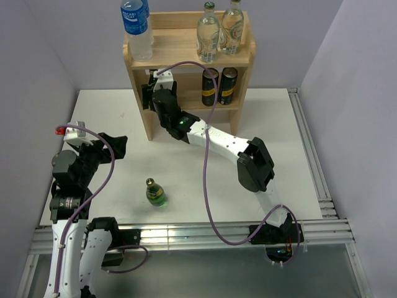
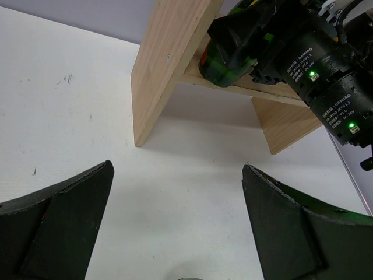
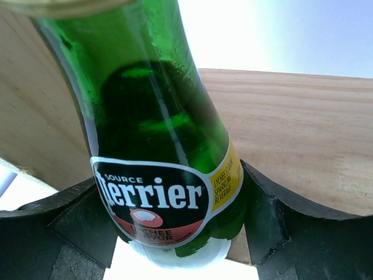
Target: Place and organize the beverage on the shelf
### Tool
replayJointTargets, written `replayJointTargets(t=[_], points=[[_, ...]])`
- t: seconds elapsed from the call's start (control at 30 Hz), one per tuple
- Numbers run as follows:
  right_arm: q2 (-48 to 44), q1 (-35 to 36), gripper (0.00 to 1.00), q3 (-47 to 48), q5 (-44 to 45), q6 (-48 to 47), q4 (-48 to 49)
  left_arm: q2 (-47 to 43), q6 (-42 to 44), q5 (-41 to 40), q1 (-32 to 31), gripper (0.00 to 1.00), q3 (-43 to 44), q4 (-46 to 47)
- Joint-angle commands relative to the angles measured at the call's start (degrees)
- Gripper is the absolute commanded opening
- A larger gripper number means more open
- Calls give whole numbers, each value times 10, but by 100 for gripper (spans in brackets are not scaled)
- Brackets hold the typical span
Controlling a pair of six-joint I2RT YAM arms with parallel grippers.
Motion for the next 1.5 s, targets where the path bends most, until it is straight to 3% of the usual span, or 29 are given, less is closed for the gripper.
replayJointTargets(t=[0.0,0.1,0.23,0.37,0.47,0.5,0.53,1.47], points=[[-8,-37,26,9,32,2,0,-6,1,10,4,99,4,25],[0,-37,29,19,37,-1,0,-6,1,11,5,99,4,24],[9,-36,50,27,40,-6,4,-5,1,11,4,99,4,25],[15,-36,53,28,44,-13,15,-5,1,12,4,99,4,27],[26,-36,78,42,46,-11,5,-5,1,12,4,100,4,27],[27,-37,91,43,47,-10,3,-6,1,11,4,99,4,27],[26,-36,95,40,47,-9,5,-6,1,12,4,99,4,27],[-42,-28,100,-55,12,-17,37,-7,1,11,5,99,4,26]])
